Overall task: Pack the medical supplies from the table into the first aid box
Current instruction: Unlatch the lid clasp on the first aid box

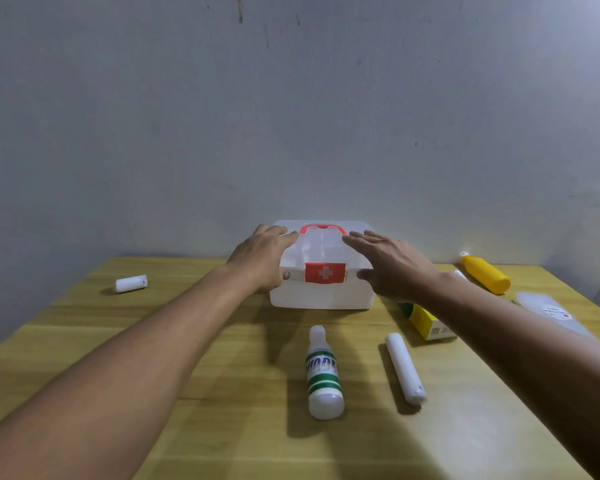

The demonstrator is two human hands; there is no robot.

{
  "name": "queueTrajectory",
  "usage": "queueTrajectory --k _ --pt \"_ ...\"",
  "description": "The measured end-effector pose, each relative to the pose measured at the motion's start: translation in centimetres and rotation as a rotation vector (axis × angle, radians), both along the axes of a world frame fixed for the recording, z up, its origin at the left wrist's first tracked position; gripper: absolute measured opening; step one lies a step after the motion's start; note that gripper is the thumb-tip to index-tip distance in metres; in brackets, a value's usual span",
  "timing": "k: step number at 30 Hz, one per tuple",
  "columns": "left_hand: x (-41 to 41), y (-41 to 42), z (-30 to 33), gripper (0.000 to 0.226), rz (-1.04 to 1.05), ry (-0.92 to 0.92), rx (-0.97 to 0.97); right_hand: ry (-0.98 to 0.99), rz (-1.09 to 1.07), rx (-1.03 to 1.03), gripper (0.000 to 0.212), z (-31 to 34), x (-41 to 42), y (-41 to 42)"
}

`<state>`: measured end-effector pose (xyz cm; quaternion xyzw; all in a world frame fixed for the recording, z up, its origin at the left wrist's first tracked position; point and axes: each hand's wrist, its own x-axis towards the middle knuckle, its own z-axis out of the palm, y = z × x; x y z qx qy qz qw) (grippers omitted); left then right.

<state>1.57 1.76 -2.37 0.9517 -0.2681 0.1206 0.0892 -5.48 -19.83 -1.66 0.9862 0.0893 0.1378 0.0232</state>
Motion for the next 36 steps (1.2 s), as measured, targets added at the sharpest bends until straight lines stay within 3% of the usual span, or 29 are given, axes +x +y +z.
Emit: queueTrajectory --k 9,16,23,36 --pt "-1.9 -0.9 0.2 0.076 0.042 0.043 -0.106 -0.294 0.154 -0.107 0.06 -3.0 -1.0 1.1" --pt "-2.0 -0.8 -0.1 0.076 0.046 0.058 -0.124 -0.416 0.223 -0.198 0.044 -4.9 -0.9 0.7" --pt "-2.2 -0.7 -0.6 0.078 0.032 0.061 -0.188 -0.494 0.226 -0.222 0.05 -6.3 -0.1 0.2" --pt "-2.5 -0.9 -0.7 0.078 0.05 0.047 -0.202 -0.655 0.358 -0.305 0.026 -5.5 0.4 -0.4"
